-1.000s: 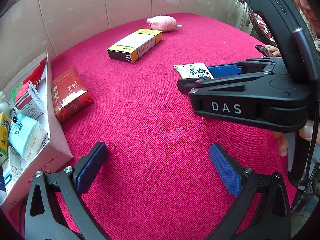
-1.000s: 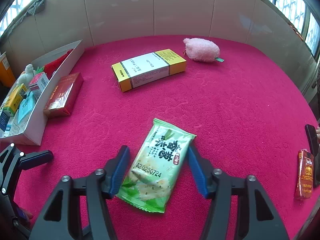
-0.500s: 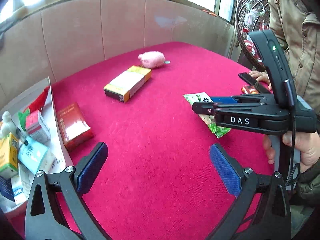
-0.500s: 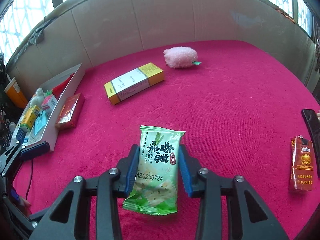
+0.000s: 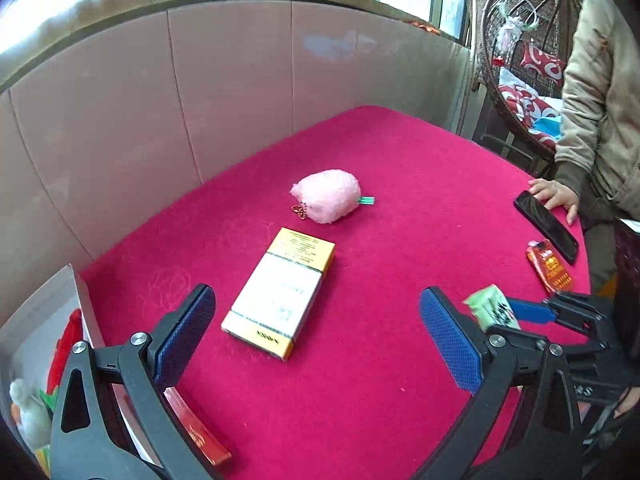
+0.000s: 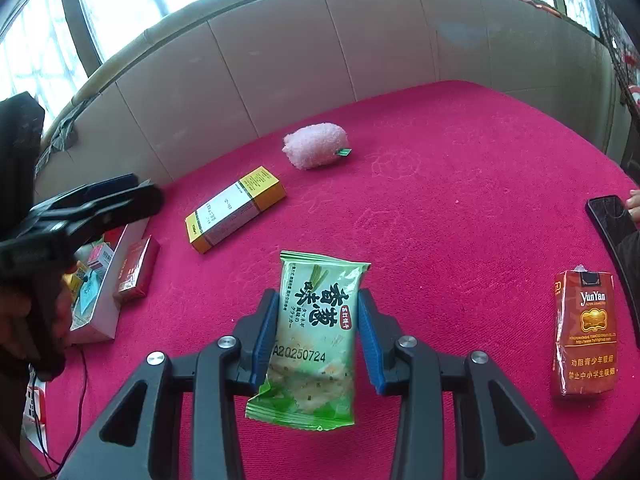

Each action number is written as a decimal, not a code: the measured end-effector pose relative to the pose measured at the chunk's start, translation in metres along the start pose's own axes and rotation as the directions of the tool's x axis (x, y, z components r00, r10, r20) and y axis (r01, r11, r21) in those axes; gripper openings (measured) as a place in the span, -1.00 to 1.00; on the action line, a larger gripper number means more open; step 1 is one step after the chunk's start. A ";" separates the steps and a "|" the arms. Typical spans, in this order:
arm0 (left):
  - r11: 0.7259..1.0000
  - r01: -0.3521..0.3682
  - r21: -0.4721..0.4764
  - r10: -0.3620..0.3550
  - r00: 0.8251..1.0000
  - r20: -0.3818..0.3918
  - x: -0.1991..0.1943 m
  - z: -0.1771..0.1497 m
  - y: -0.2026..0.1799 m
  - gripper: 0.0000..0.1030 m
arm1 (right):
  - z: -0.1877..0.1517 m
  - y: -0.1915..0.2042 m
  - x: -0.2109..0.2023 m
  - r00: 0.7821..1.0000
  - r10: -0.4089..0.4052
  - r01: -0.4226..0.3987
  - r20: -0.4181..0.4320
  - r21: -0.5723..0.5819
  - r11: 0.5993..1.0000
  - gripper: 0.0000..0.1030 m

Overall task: Organize objects
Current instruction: 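Grasp the yellow-white Merck box with the left tool while the right tool holds the packet, then carry the Merck box and snack packet with both tools over the cardboard box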

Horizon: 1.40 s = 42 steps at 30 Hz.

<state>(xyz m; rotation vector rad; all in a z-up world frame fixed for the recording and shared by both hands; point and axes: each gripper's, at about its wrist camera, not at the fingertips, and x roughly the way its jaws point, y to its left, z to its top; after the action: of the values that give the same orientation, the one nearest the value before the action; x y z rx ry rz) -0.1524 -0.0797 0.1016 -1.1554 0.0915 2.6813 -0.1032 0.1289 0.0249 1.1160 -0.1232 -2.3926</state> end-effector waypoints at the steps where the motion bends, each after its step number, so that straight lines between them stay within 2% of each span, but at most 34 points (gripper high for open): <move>1: 1.000 -0.005 -0.002 0.005 1.000 -0.029 0.012 0.005 0.004 0.99 | -0.001 -0.002 0.000 1.000 0.003 -0.003 -0.001 0.003 1.000 -0.25; 7: 0.999 -0.009 -0.033 0.004 0.989 -0.149 0.068 0.012 0.018 0.99 | -0.002 -0.008 -0.001 1.000 0.030 -0.030 -0.007 0.021 0.999 -0.25; 11: 0.999 -0.009 0.033 0.015 0.980 -0.198 0.084 -0.002 0.009 0.98 | -0.002 -0.009 -0.001 0.998 0.058 -0.058 -0.012 0.025 0.998 -0.25; 13: 0.995 -0.031 0.093 0.051 0.972 -0.228 0.090 -0.010 0.003 0.67 | -0.003 -0.008 -0.002 0.998 0.068 -0.068 -0.014 0.028 0.997 -0.25; 14: 0.995 -0.018 0.096 0.039 0.973 -0.227 0.089 -0.014 0.003 0.60 | -0.003 -0.007 -0.003 0.997 0.076 -0.076 -0.014 0.031 0.997 -0.25; 15: 0.997 0.013 0.071 0.003 0.976 -0.219 0.085 -0.015 0.005 0.24 | -0.003 -0.006 -0.003 0.996 0.086 -0.085 -0.013 0.034 0.996 -0.25; 16: 0.998 0.016 0.062 -0.002 0.977 -0.215 0.082 -0.015 0.005 0.10 | -0.004 -0.005 -0.004 0.996 0.092 -0.092 -0.010 0.034 0.995 -0.25; 18: 0.997 -0.004 0.076 0.020 0.977 -0.214 0.076 -0.018 0.001 0.10 | -0.005 -0.003 -0.005 0.995 0.100 -0.099 -0.008 0.030 0.995 -0.25; 21: 0.995 -0.015 0.097 0.032 0.982 -0.184 0.062 -0.027 -0.008 0.10 | -0.005 0.000 -0.009 0.995 0.101 -0.101 0.004 0.026 0.995 -0.25; 28: 0.999 0.027 0.028 -0.026 0.999 -0.027 0.008 -0.032 -0.023 0.10 | -0.001 0.000 -0.021 0.996 0.075 -0.077 0.050 0.041 0.996 -0.25; 33: 0.998 0.068 -0.017 -0.067 0.996 0.058 -0.030 -0.038 -0.033 0.10 | 0.002 0.000 -0.030 0.996 0.046 -0.050 0.074 0.049 0.998 -0.25; 37: 0.993 0.102 -0.054 -0.097 0.991 0.095 -0.052 -0.044 -0.040 0.10 | 0.002 0.003 -0.034 0.996 0.029 -0.033 0.081 0.049 0.998 -0.25; 42: 0.992 0.108 -0.073 -0.098 0.987 0.128 -0.071 -0.051 -0.047 0.10 | 0.003 0.011 -0.037 0.996 0.028 -0.030 0.080 0.031 0.999 -0.25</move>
<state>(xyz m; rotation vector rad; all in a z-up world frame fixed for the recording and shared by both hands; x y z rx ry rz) -0.0577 -0.0534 0.1193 -0.9831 -0.0932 2.6784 -0.0811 0.1367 0.0555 1.0268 -0.2044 -2.4175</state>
